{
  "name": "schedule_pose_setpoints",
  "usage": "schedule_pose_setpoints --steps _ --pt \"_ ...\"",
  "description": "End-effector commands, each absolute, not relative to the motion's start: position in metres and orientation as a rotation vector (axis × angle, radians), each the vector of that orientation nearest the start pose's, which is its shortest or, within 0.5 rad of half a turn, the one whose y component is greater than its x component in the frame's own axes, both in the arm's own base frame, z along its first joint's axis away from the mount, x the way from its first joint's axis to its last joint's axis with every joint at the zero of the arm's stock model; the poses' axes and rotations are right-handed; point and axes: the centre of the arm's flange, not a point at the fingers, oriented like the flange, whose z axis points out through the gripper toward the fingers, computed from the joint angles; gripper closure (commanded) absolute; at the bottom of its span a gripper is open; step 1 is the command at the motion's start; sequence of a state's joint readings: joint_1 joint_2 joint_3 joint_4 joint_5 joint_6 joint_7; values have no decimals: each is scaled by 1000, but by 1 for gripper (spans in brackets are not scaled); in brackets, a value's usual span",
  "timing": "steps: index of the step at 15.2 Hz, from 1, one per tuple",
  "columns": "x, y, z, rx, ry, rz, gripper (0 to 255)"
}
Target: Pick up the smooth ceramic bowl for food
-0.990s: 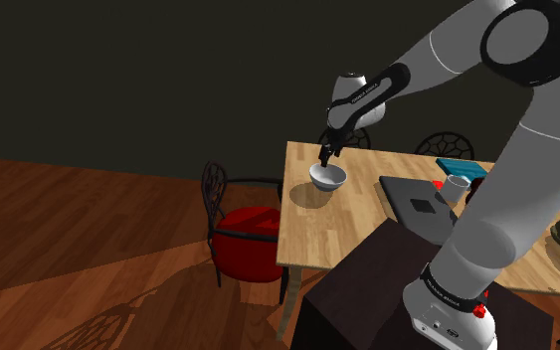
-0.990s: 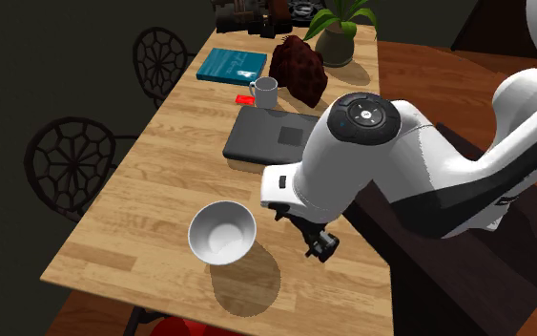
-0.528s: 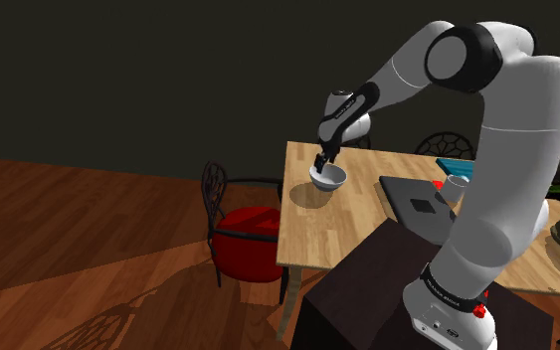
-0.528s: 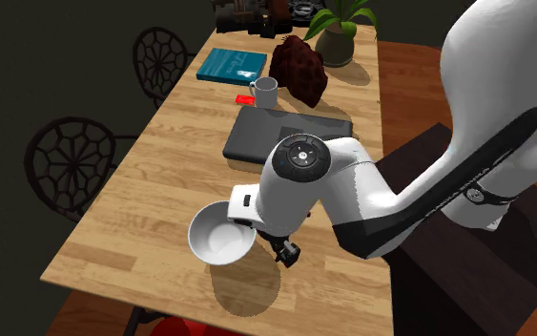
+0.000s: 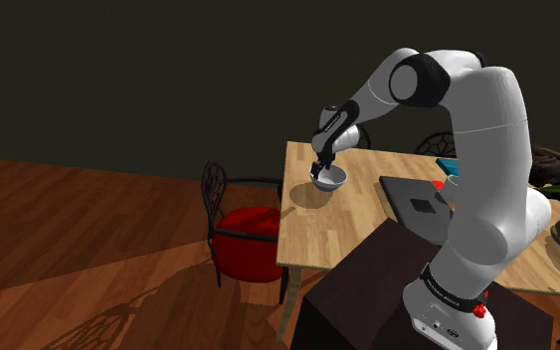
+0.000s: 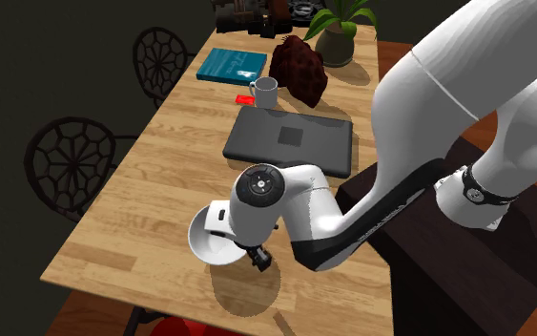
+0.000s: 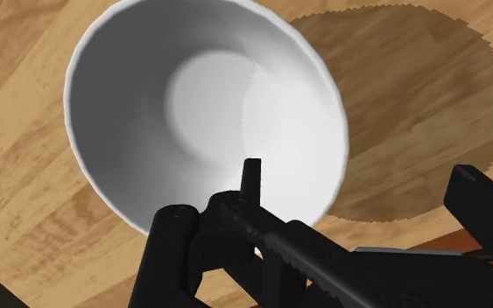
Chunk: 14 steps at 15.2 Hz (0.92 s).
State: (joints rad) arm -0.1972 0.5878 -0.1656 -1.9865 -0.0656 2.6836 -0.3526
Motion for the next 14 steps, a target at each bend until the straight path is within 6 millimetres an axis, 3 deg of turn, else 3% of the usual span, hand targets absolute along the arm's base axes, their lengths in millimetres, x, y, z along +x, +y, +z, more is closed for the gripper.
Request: schedule_pose_setpoints --steps 1,7,8,14 --pt "582 -216 167 -3292 -131 -107 0" --pt "582 -216 142 -3292 -131 -107 0" --pt "583 -217 142 -3292 -131 -107 255" --pt "583 -216 142 -3292 -131 -107 255"
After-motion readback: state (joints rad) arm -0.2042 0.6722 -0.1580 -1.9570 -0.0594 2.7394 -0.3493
